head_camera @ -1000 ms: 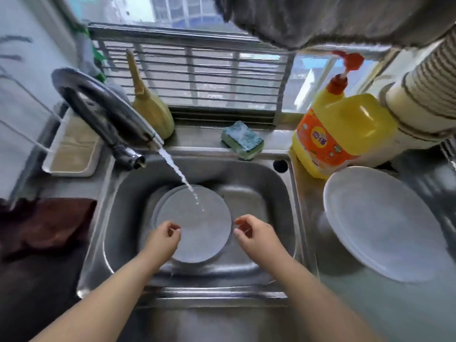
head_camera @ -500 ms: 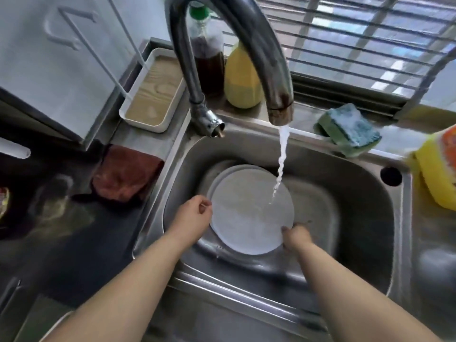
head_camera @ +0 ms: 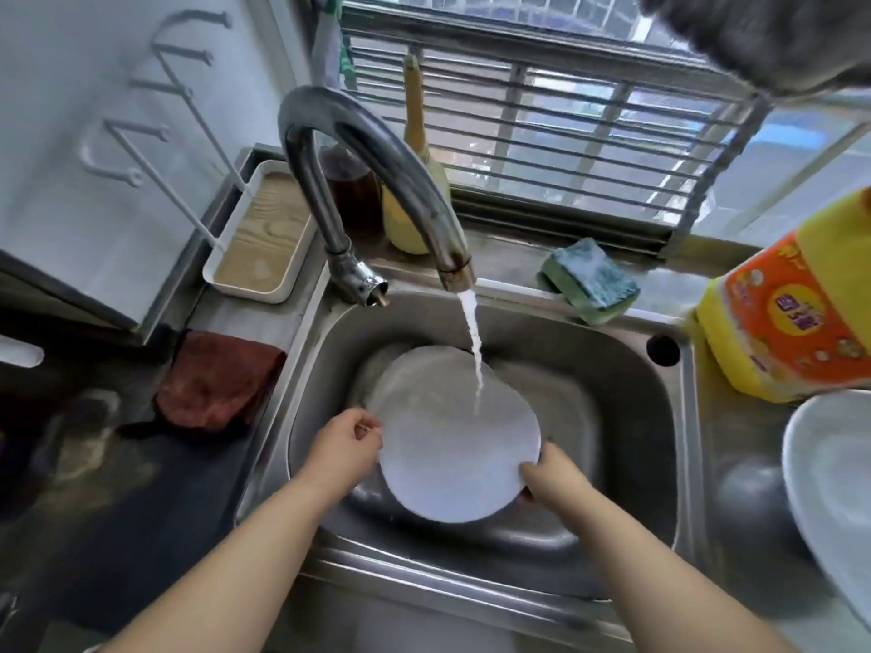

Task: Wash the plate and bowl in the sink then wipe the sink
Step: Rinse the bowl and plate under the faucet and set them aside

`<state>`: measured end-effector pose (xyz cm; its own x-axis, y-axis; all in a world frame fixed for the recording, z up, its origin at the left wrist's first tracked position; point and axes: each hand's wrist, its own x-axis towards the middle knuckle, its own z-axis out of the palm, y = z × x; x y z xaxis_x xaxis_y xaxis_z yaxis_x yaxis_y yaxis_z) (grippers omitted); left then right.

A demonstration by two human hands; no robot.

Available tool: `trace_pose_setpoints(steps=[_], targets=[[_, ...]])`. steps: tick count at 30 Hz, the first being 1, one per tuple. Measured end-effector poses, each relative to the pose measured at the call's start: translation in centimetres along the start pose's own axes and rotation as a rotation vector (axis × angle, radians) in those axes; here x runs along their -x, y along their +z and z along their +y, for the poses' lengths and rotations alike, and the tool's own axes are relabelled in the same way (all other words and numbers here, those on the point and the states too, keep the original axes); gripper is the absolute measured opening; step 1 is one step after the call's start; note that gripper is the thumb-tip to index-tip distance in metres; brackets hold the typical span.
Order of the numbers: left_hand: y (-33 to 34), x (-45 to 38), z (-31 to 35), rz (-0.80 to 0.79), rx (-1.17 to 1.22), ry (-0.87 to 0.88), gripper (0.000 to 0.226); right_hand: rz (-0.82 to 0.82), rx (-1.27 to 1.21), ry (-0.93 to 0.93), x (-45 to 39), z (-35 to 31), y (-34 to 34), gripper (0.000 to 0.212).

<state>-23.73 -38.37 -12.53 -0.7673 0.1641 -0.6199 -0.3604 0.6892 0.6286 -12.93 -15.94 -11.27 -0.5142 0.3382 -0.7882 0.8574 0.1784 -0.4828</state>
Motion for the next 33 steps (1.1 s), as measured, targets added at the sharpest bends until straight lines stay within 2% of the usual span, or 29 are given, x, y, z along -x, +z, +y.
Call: trace_pose_setpoints(steps=[3, 6, 10, 14, 17, 20, 23, 28, 32, 33], targets=[[0.0, 0.6, 0.3, 0.008, -0.007, -0.022, 0.006, 0.000, -0.156, 0.029, 1.4, 0.2, -0.9, 0.026], [0.0, 1.5, 0.8, -0.003, -0.033, -0.029, 0.003, 0.031, -0.263, 0.077, 2.6, 0.2, -1.7, 0.024], [-0.6, 2.9, 2.5, -0.058, 0.011, -0.063, 0.014, 0.071, -0.379, 0.077, 4.1, -0.2, -2.5, 0.021], [-0.8, 4.4, 4.6, -0.134, 0.236, -0.160, 0.040, 0.111, -0.462, 0.011, 5.7, -0.6, -2.9, 0.021], [-0.4, 5.2, 5.5, -0.300, 0.605, -0.267, 0.036, 0.101, -0.541, -0.038, 6.8, -0.6, -2.6, 0.017], [1.0, 6.1, 5.9, -0.420, 0.853, -0.229, 0.039, 0.058, -0.619, -0.038, 7.1, 0.1, -1.6, 0.022], [1.4, 6.6, 5.9, -0.408, 0.843, -0.167, 0.050, 0.049, -0.680, -0.013, 7.2, 0.5, -1.1, 0.027], [-1.2, 5.3, 5.6, -0.492, 0.730, -0.200, 0.041, -0.017, -0.750, -0.018, 7.1, 0.7, -3.0, 0.026], [0.7, 5.7, 6.1, -0.312, 0.859, -0.229, 0.038, 0.040, -1.001, -0.064, 7.5, -0.2, -1.1, 0.022], [1.8, 6.3, 6.4, -0.307, 0.890, -0.238, 0.036, 0.046, -1.073, -0.073, 7.7, -0.4, 0.0, 0.022]])
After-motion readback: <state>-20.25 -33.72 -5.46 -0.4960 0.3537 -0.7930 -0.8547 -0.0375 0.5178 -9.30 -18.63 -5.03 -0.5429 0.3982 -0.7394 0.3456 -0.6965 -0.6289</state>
